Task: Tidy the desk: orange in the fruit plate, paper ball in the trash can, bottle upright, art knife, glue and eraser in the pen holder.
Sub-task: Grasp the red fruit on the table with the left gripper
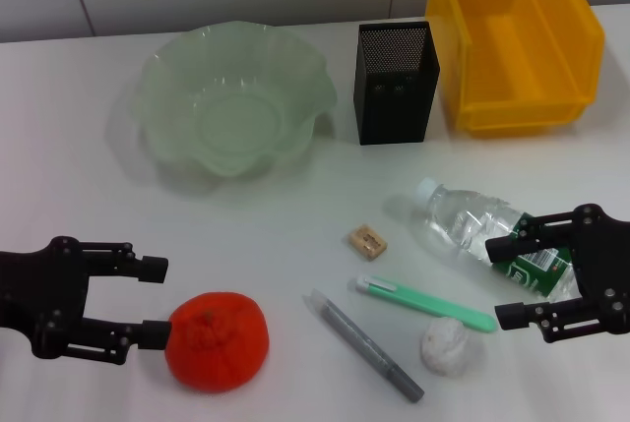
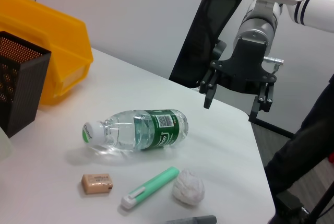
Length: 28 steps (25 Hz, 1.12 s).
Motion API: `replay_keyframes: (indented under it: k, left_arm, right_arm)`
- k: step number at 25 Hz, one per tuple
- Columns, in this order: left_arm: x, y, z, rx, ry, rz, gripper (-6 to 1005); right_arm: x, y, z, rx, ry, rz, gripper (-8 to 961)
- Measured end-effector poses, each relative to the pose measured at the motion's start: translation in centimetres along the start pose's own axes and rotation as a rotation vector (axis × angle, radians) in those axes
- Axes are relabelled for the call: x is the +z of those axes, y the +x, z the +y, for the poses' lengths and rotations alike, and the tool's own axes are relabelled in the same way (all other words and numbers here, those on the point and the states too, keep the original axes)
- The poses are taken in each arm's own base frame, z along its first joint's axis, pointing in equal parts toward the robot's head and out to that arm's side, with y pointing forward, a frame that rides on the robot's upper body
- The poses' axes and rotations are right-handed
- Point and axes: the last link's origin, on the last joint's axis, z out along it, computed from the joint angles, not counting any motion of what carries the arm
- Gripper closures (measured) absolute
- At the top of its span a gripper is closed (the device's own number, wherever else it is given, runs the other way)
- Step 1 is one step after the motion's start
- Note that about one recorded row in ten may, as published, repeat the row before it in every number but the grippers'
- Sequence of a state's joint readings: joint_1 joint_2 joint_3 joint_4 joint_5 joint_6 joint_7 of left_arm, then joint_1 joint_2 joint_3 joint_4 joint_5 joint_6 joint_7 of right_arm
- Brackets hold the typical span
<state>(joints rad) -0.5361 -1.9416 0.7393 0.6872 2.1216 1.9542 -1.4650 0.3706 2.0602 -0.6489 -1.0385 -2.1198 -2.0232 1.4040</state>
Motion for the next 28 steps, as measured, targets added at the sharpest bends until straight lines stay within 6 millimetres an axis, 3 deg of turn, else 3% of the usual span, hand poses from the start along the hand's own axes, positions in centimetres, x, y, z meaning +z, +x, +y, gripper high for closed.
replay_keyframes:
  k: [19, 28]
  left_arm:
    - [0.1, 0.0, 0.0, 0.003, -0.002, -0.006, 201]
    - [0.4, -0.1, -0.1, 0.009, 0.002, 0.002, 200]
  right_arm:
    - [0.0, -0.5, -0.5, 0.004, 0.014, 0.008, 261]
    - [-0.5, -3.8, -1.6, 0.046, 0.048, 0.095, 261]
